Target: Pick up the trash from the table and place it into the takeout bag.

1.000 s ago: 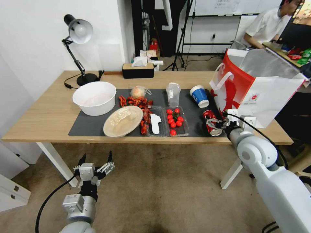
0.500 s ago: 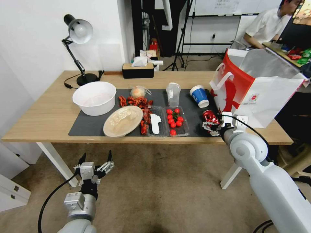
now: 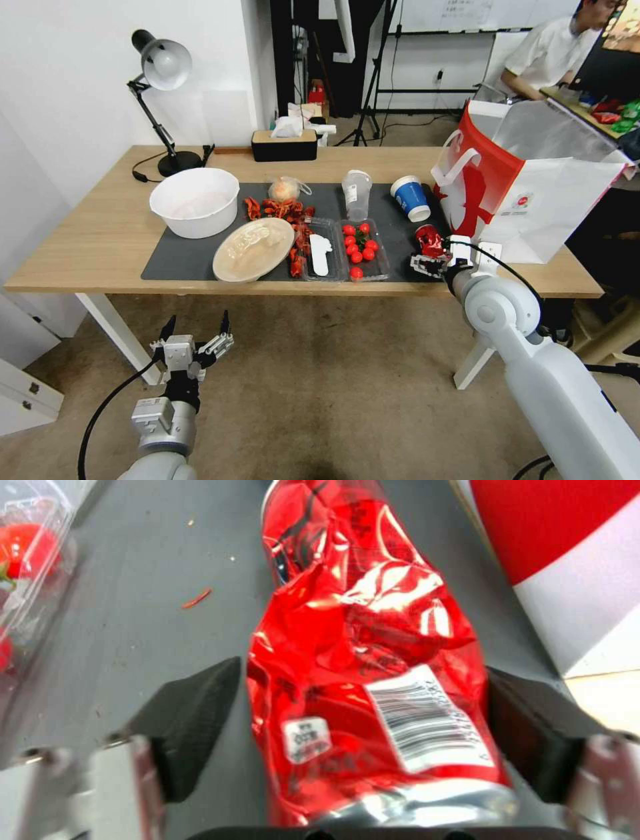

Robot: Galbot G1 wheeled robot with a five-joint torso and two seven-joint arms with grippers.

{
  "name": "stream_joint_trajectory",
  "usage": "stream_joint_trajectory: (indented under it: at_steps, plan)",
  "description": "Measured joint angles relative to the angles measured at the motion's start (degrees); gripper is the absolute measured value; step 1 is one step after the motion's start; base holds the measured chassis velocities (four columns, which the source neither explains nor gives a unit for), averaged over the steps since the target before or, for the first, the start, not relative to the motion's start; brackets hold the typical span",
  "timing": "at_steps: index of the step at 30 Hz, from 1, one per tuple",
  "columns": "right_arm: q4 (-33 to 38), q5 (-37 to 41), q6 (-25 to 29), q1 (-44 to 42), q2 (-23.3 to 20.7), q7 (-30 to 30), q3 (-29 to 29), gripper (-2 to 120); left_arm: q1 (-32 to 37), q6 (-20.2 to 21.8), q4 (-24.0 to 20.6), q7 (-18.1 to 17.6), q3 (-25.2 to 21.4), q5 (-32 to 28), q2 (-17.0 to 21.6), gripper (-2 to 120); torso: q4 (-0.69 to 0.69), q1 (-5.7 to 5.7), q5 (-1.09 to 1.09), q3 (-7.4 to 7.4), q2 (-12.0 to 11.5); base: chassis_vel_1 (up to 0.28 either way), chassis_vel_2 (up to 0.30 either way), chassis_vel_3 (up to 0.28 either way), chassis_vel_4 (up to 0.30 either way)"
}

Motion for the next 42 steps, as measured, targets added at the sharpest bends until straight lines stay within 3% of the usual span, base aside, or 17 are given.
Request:
stream_joint_trajectory:
  at_steps: [3,6,13,20,23,26,32,36,42]
  plan:
    - [0.16,-0.01,0.08,-0.50,0.01,0.08,0.36,68,-0.03,-0.24,0.08,-0.05,0.01,-0.01,0.19,100,-0.01,-0.01,-0.02,0.00,0.00,0.000,0.000,0.000,0.000]
    - [0.25,-0.03,0.18,-0.71,0.01,0.10,0.57,63,-0.07,-0.45,0.20,-0.09,0.02,0.00,0.28,100,-0.01,-0.01,-0.02,0.00,0.00,0.000,0.000,0.000,0.000]
    - [1.54,-0.27,0.19,-1.79,0.04,-0.17,1.13,62,-0.06,-0.97,0.26,-0.12,0.02,-0.06,0.58,100,0.01,-0.01,0.00,0.00,0.00,0.000,0.000,0.000,0.000]
    - [8.16,-4.55,0.73,-4.39,-2.29,-7.46,2.74,62,-0.20,-0.98,-0.37,-0.20,-0.27,-0.24,0.94,100,-0.01,-0.01,-0.01,0.00,-0.01,0.000,0.000,0.000,0.000]
    - [11.07,-7.65,4.31,-4.75,-3.97,-12.16,3.40,62,-0.19,-1.00,-0.63,-0.25,-0.37,-0.31,0.98,100,0.00,-0.01,-0.02,0.00,-0.01,0.000,0.000,0.000,0.000]
    - [13.33,-16.03,15.51,-3.41,-6.75,-19.95,4.29,62,-0.21,-1.19,-0.76,-0.33,-0.62,-0.46,1.02,100,0.00,-0.01,0.00,0.00,-0.01,0.000,0.000,0.000,0.000]
    - [13.87,-14.70,22.29,3.14,-11.00,-17.70,5.79,62,-0.06,-1.26,-1.22,-0.30,-1.17,-1.30,1.19,100,0.01,-0.01,-0.02,0.00,-0.01,0.000,0.000,0.000,0.000]
    - [10.04,-8.43,22.34,9.94,-14.82,-11.25,6.31,62,0.18,-1.26,-1.55,-0.26,-1.29,-1.46,1.24,100,0.01,-0.01,-0.03,0.00,-0.01,0.000,0.000,0.000,0.000]
    - [1.30,-2.46,20.67,15.51,-17.28,-7.45,6.45,62,0.85,-1.38,-2.04,-0.26,-1.25,-1.50,1.19,100,0.00,0.00,0.00,0.01,-0.01,0.000,0.000,0.000,0.000]
